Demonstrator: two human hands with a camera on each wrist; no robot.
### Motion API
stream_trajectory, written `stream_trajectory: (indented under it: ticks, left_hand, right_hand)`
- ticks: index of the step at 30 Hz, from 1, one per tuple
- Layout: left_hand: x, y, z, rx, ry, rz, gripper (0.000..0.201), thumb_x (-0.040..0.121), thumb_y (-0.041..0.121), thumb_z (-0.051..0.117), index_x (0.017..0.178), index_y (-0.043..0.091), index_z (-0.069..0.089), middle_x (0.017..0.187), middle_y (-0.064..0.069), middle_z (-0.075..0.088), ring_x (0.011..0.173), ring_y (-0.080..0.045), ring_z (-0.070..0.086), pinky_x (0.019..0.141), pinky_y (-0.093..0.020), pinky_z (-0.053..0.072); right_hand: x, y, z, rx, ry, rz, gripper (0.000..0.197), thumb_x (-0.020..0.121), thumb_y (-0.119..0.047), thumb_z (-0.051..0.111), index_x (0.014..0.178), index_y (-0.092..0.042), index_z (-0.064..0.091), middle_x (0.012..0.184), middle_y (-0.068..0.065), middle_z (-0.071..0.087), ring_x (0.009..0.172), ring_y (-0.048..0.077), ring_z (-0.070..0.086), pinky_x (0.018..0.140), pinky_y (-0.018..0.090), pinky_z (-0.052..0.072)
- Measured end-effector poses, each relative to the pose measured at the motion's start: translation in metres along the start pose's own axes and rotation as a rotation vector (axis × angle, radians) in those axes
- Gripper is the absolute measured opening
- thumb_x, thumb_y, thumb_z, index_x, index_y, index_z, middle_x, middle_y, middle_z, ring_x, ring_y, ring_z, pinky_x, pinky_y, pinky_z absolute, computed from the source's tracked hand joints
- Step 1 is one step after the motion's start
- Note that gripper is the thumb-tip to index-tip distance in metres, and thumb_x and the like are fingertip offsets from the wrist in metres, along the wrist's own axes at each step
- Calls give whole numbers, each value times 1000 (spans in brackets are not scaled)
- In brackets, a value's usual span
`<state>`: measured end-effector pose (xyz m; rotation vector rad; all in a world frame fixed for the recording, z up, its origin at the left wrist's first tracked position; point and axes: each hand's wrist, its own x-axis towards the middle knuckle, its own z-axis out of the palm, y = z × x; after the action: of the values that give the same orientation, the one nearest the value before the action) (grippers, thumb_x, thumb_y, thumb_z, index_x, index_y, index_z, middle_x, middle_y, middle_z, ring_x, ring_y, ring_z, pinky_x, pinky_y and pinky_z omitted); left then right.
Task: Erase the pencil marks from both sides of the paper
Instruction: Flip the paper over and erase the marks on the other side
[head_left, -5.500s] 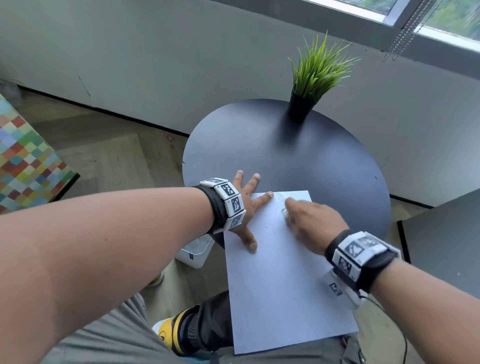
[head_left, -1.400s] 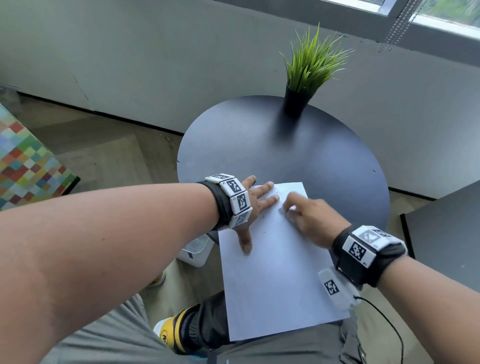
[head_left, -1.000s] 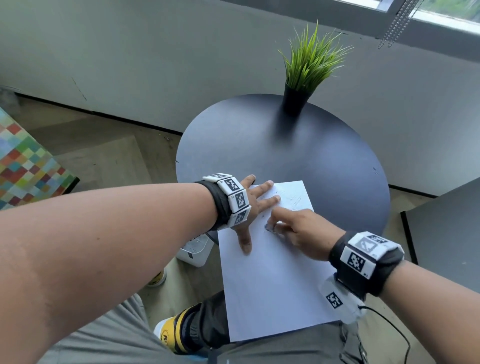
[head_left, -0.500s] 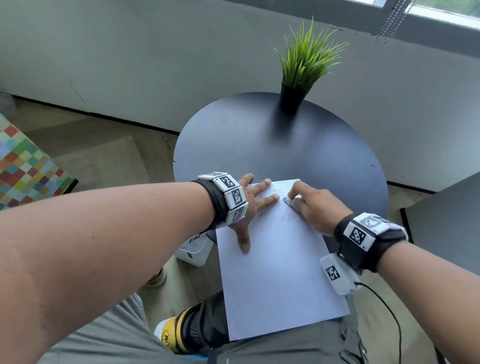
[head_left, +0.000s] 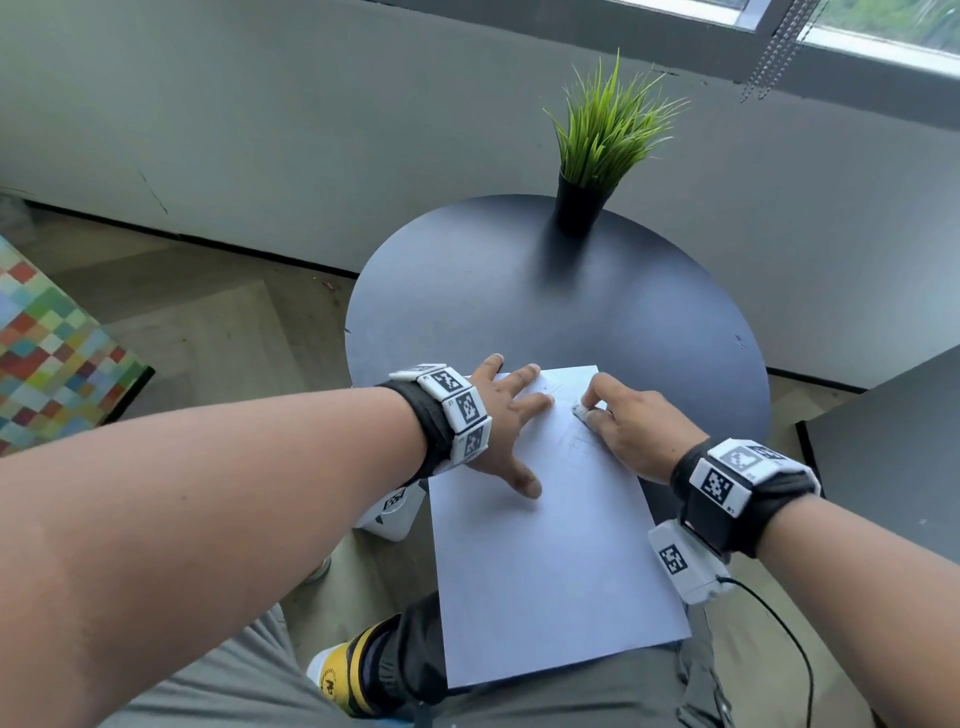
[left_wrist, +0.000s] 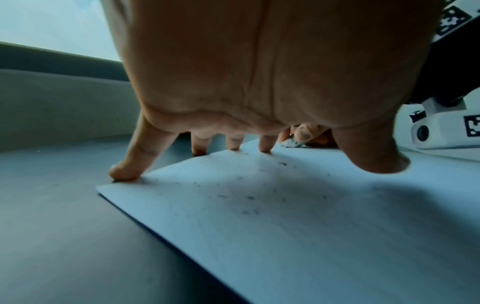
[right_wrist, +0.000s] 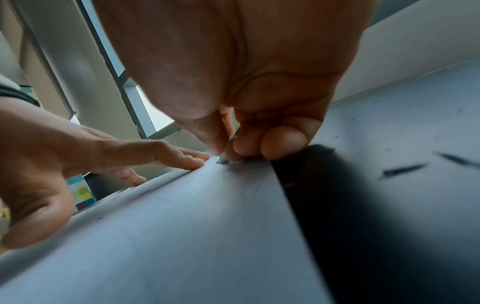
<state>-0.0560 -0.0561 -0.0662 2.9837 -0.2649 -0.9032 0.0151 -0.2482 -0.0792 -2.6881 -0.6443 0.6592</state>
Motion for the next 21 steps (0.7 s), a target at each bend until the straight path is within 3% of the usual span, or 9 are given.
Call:
stream_trajectory:
  ticks: [3,7,10,13,16,19,21]
  left_hand:
    - [8,-2,11,-17,46,-3,119,57,90,62,151,41,7,162,15,-11,150,-33,-9,96,-77,29]
    - [8,-6,19,14,35,9,124,57,90,61,152,42,-4,162,13,-17,150,-33,-14,94,-80,26]
    - [9,-10,22,18,19,4,128,57,93,57,152,43,-13,161,13,-23,149,-30,-18,95,-82,22]
    - [11,-11,22,15,9,0,130,56,94,56,151,43,-16,161,13,-24,149,-30,-18,94,-84,20]
    - [10,-12,24,3,8,-2,130,55,94,56,151,44,-17,160,13,-26,149,-29,-20,94,-85,20]
    - [11,-13,25,-18,15,3,130,55,94,56,151,44,-16,160,13,-26,149,-29,-21,94,-85,18]
    - [10,-12,25,-17,8,0,130,56,93,57,151,44,-16,160,13,-26,149,-29,-21,94,-86,17]
  right_hand:
    - [-4,-6,-1,-47,-14,-14,11,99,-38,44,100,-27,45,84,6,61,78,30,60,74,41,53]
    - [-30,-27,21,-187,-189,-274,18,99,-36,43,113,-25,48,97,8,65,86,33,59,74,40,51]
    - [-18,-22,11,-187,-96,-157,20,99,-43,41,108,-25,46,90,10,61,82,35,58,73,40,51]
    - [-9,-17,8,-223,-32,-69,18,101,-38,36,100,-19,33,85,11,55,76,37,55,72,44,51]
    - [-17,-27,23,-302,-57,-119,16,101,-36,32,96,-26,22,86,9,54,71,34,48,63,39,43]
    - [-26,-32,25,-380,-70,-173,14,99,-35,35,108,-26,29,99,7,61,78,33,51,63,38,42]
    - [-34,-37,29,-451,-113,-287,13,100,-34,35,107,-24,33,98,4,61,86,34,59,64,39,46]
